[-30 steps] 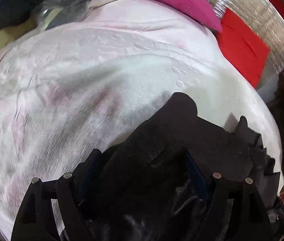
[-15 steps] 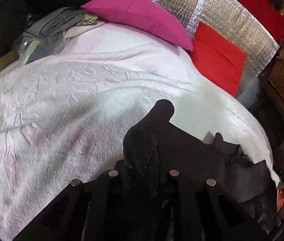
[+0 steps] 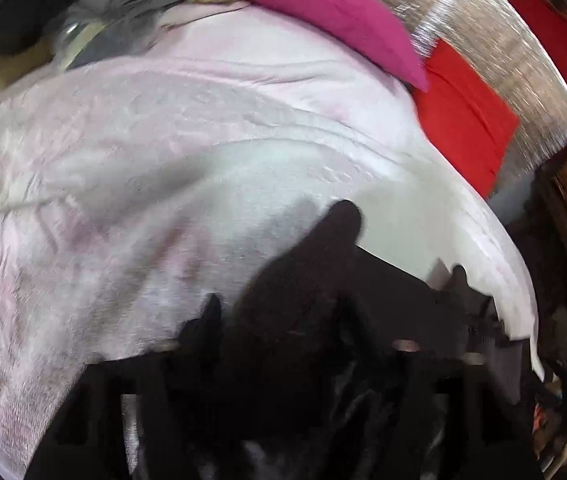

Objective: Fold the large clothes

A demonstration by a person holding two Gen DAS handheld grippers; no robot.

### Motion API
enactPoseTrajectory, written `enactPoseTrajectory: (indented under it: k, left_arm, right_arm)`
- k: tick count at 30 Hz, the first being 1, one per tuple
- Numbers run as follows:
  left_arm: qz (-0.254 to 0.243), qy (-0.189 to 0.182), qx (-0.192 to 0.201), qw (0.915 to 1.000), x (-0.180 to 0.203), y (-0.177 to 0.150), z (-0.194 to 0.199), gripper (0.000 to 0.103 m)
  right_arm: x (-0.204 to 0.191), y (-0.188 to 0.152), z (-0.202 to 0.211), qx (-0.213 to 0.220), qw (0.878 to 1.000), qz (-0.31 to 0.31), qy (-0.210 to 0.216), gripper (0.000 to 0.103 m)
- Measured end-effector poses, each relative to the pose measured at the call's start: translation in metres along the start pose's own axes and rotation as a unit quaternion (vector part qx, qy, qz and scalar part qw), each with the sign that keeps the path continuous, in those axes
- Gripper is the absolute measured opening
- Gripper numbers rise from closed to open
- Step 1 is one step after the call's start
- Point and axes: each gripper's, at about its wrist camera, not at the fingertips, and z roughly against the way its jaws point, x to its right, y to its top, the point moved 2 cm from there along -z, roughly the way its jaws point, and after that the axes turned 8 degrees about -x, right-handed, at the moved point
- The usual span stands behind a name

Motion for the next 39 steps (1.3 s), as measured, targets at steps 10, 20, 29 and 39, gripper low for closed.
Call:
enactPoseTrajectory:
  k: [10,20,29,39]
  left_arm:
    - [-0.033,0.002,0.048,0.9983,0.018,0.000,0.013,0.030]
    - [0.014,0.005,0.023,0.9996,-0.004,-0.002,0.010,0.060]
    - [-0.052,0.006,0.092,0.9944,-0.004,-0.036,0.085,0.071]
    - [-0.118,0.085,0.054,0.9880,-0.020,-0.111,0.089,0.071]
  right_arm:
    - [-0.019,0.000,0.043,0.110,0.988,0.042,-0.096,0.010]
    - [0.029,-0.003,0.006,0.037,0.997,-0.068,-0.025,0.034]
    - [-0.020,-0.050,0.079,0.086,0.995,0.030,-0.042,0.077]
    - [-0.077,-0.160,0.062,0.000,0.986,0.140,-0.086,0.061]
